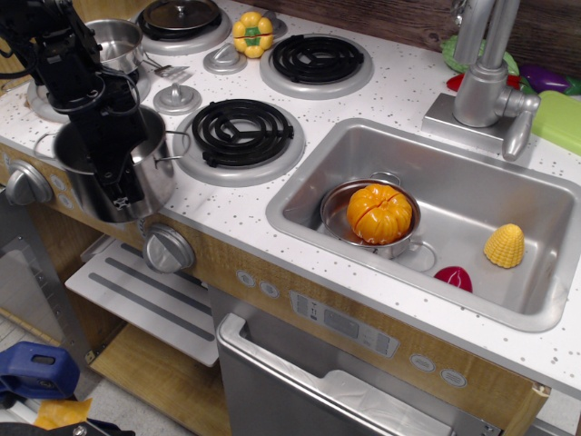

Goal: Put pot on stove which is near stove

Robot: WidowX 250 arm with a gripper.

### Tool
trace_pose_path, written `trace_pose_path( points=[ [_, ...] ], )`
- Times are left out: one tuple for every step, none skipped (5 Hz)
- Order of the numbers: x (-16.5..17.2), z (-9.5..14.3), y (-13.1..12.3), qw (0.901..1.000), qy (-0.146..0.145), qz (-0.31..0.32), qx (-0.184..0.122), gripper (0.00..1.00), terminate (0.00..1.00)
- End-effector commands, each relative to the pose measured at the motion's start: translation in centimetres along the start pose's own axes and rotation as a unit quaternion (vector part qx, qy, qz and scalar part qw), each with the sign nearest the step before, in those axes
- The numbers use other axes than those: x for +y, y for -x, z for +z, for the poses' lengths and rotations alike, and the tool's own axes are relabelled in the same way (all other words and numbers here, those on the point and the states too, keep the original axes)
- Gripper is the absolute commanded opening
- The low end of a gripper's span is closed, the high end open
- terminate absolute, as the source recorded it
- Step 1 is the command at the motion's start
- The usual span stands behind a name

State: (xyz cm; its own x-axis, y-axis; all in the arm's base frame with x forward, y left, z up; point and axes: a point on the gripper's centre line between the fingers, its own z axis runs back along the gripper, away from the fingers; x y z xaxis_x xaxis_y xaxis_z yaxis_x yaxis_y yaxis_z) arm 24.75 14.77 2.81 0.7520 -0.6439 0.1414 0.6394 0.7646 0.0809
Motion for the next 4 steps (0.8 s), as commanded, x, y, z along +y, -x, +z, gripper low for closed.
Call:
trace_pose_path(
  points=[
    [1.0,3.4,-1.8,0.9995,-0.024,-0.021,0.007,0.00,0.00],
    [0.4,4.7,-3.8,0.9980,-0.051,-0.031,0.021,0.00,0.00],
    [0.3,5.0,-6.1,0.9960,-0.079,-0.037,0.018,0.00,0.00],
    [1.3,5.0,-7.9,0.9955,-0.082,-0.046,0.007,0.00,0.00]
  ],
)
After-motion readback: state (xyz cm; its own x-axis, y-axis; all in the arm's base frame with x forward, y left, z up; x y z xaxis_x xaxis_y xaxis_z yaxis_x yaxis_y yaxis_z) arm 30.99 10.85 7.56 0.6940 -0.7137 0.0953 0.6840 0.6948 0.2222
